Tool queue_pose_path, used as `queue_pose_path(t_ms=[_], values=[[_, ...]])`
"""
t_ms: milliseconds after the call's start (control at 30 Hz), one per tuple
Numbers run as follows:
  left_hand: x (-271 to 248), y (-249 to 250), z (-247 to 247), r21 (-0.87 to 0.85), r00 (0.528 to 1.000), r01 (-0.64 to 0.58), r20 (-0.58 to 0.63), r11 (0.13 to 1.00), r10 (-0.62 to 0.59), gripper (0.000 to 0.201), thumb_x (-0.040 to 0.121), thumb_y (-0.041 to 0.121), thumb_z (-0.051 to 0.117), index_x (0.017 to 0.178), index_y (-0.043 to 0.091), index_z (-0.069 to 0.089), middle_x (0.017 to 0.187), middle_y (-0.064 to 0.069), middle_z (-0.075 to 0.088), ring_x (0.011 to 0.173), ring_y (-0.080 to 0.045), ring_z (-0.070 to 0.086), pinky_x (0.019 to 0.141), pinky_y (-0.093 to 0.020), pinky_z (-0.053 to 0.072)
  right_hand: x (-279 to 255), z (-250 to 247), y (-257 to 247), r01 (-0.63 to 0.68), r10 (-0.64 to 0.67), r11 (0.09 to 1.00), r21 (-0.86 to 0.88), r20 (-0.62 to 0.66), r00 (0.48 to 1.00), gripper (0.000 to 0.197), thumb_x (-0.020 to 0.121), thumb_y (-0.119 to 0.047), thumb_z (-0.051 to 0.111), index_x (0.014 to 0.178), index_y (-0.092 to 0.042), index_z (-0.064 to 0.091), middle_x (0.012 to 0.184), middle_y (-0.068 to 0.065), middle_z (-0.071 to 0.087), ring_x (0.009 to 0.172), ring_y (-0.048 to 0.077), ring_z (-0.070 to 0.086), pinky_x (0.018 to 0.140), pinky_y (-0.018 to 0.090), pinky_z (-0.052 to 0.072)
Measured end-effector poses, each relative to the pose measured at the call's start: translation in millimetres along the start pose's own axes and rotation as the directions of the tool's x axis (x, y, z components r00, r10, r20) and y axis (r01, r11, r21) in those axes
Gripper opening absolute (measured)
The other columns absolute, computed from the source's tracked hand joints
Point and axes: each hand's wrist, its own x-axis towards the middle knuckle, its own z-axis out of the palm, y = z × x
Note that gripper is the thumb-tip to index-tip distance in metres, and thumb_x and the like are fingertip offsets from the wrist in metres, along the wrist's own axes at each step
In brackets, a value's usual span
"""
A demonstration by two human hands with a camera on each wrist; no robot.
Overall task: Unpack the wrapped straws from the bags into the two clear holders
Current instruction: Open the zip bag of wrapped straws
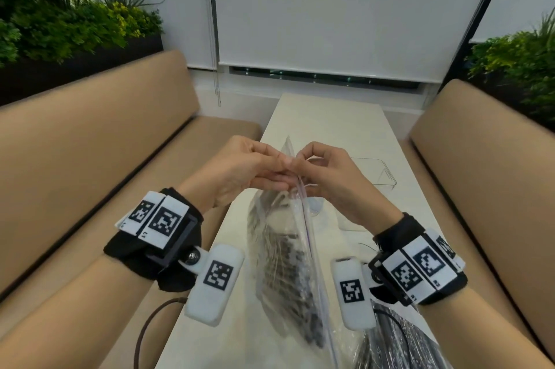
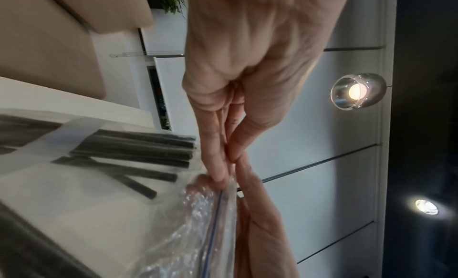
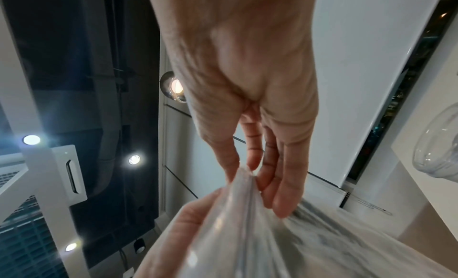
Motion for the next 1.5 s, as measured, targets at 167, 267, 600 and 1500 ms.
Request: queue_pose_path(t_ms=[167,267,600,1500], values=[[-3,-1,7,0.046,0.998,0.005,-0.059,0.999,-0.002,0.007,0.085,-0.002,0.065,0.080,-0.006,0.068,0.068,-0.016,0.073,0.056,-0.017,0.072,0.058,-0.026,0.062,-1,-4,-1,0.035,-0.034,0.999,-0.019,0.033,0.999,0.013,0.092,0.003,0.056,0.080,-0.001,0.056,0.073,0.019,0.062,0.059,0.024,0.062,0.060,0.031,0.056],[1,-12,21,0.580,0.896,-0.151,-0.262,0.801,0.359,0.016,0.079,0.003,0.062,0.064,0.005,0.061,0.060,-0.008,0.068,0.053,-0.018,0.065,0.057,-0.025,0.054,4,4,2,0.114,-0.190,0.915,-0.387,-0.162,0.968,0.013,0.085,0.001,0.053,0.072,0.000,0.050,0.064,0.022,0.061,0.056,0.028,0.068,0.055,0.035,0.056],[8,-26,16,0.733,0.937,-0.137,-0.122,0.666,0.327,0.019,0.087,0.027,0.057,0.095,0.025,0.074,0.081,0.014,0.067,0.059,-0.009,0.065,0.071,-0.029,0.058,11,6,6,0.118,-0.251,0.900,-0.420,-0.277,0.928,0.014,0.080,-0.006,0.058,0.085,0.004,0.050,0.071,0.023,0.066,0.052,0.021,0.071,0.062,0.045,0.060],[17,-85,-67,0.692,0.990,0.015,-0.110,0.721,0.085,0.086,0.075,-0.002,0.064,0.149,0.026,0.028,0.118,-0.007,0.034,0.109,-0.026,0.046,0.069,-0.027,0.051,-3,-13,63,-0.393,0.388,0.914,-0.095,-0.068,0.919,0.027,0.093,0.006,0.046,0.117,0.004,0.059,0.115,0.024,0.062,0.073,0.032,0.075,0.067,0.029,0.063]])
